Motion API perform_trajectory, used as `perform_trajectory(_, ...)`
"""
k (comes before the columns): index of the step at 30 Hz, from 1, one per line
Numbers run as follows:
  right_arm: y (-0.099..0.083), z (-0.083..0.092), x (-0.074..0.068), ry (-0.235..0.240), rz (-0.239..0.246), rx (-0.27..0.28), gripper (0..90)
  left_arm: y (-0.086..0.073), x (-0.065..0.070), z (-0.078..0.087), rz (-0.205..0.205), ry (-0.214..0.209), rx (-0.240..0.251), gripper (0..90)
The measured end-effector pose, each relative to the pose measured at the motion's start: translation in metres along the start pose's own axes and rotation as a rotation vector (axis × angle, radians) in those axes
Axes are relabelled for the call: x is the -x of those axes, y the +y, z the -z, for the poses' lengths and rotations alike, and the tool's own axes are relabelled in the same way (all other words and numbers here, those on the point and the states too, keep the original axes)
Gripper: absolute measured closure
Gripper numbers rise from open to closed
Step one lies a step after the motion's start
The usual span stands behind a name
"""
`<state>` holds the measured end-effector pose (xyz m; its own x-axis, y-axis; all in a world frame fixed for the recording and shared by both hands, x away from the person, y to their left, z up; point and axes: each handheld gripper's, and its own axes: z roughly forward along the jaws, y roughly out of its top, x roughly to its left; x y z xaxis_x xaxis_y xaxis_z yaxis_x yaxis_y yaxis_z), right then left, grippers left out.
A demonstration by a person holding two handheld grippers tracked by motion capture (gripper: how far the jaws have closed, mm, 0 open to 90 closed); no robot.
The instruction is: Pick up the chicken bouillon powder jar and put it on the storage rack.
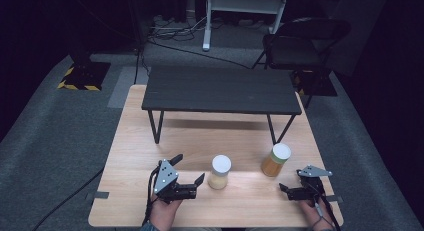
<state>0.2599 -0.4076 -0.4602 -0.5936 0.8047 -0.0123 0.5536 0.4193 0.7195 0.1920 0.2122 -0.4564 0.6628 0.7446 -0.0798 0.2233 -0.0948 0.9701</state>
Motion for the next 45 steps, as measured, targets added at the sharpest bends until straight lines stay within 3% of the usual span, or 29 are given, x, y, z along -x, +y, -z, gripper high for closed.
perform_trajectory(22,0.000,0.000,-0.001,-0.012,-0.010,-0.001,3.0,0.000,0.015,-0.040,-0.031,-0.068,0.014,2.9)
perform_trajectory(28,0.000,0.000,-0.001,-0.013,-0.011,-0.001,3.0,0.000,0.023,-0.052,-0.049,-0.051,-0.024,3.0)
perform_trajectory(32,0.000,0.000,-0.001,-0.013,-0.011,-0.001,3.0,-0.002,0.024,-0.060,-0.036,-0.058,-0.035,3.5)
perform_trajectory(36,0.000,0.000,-0.001,-0.012,-0.012,-0.001,3.0,-0.002,0.028,-0.067,-0.047,-0.059,-0.056,4.6)
perform_trajectory(45,0.000,0.000,-0.001,-0.012,-0.011,-0.001,3.0,-0.003,0.034,-0.080,-0.043,-0.047,-0.090,12.6)
